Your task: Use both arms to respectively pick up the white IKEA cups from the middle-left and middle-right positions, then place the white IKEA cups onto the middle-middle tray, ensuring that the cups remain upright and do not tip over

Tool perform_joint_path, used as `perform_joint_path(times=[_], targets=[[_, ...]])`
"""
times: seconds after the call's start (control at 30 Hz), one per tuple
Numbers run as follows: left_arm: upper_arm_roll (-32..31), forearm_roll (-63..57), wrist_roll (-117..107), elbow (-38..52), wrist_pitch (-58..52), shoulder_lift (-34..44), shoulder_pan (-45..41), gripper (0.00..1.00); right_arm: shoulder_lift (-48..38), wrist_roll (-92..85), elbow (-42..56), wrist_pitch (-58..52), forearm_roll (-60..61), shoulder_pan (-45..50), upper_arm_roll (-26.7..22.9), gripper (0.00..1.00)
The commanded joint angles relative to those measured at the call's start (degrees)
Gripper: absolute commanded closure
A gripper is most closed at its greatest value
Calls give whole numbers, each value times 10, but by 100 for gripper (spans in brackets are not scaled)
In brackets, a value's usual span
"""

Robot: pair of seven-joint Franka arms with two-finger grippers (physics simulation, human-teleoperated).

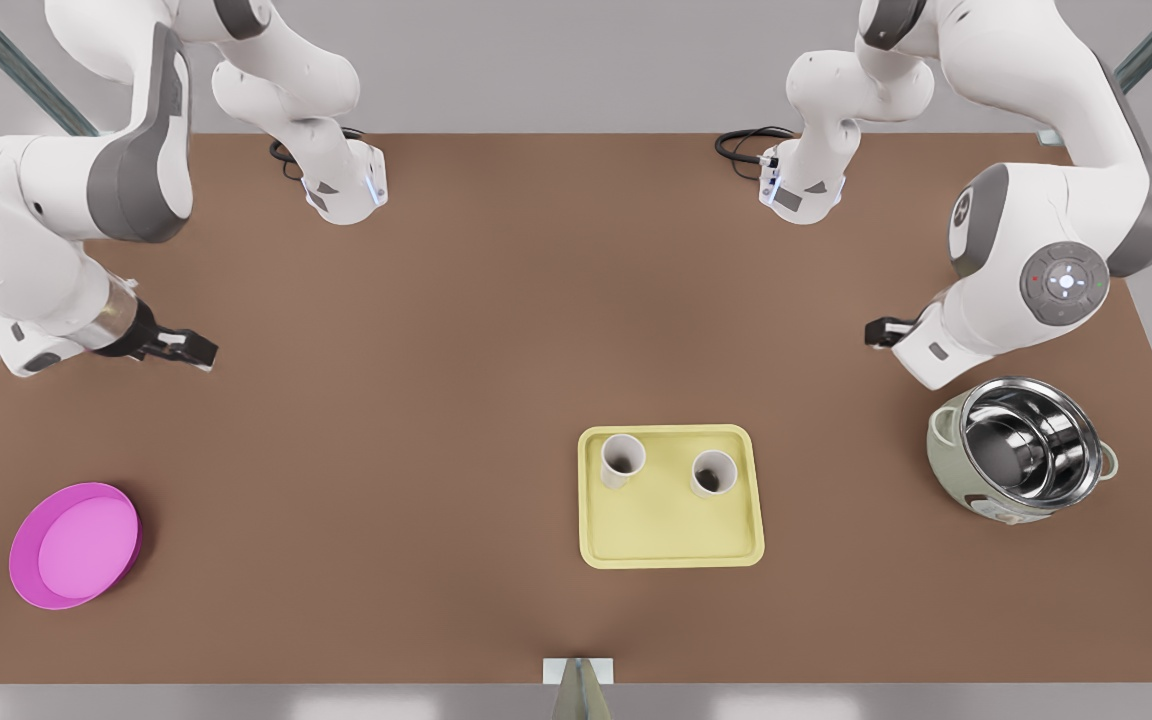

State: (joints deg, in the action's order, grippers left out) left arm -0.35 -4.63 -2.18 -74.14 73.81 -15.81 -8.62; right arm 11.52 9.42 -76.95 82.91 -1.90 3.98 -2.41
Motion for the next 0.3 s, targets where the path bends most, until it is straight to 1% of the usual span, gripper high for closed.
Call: perform_joint_path(times=[0.0, 0.2, 0.27], targets=[[0, 14, 13, 0, -19, 1, 2, 0, -3, -151, -2, -50, -1, 0, 0, 0], [-1, 12, 12, 0, -36, -2, 2, 0, 8, -151, -2, -51, -1, 0, 0, 0], [0, 14, 11, 0, -73, 1, 2, 0, 8, -152, -1, -52, -1, 0, 0, 0]])
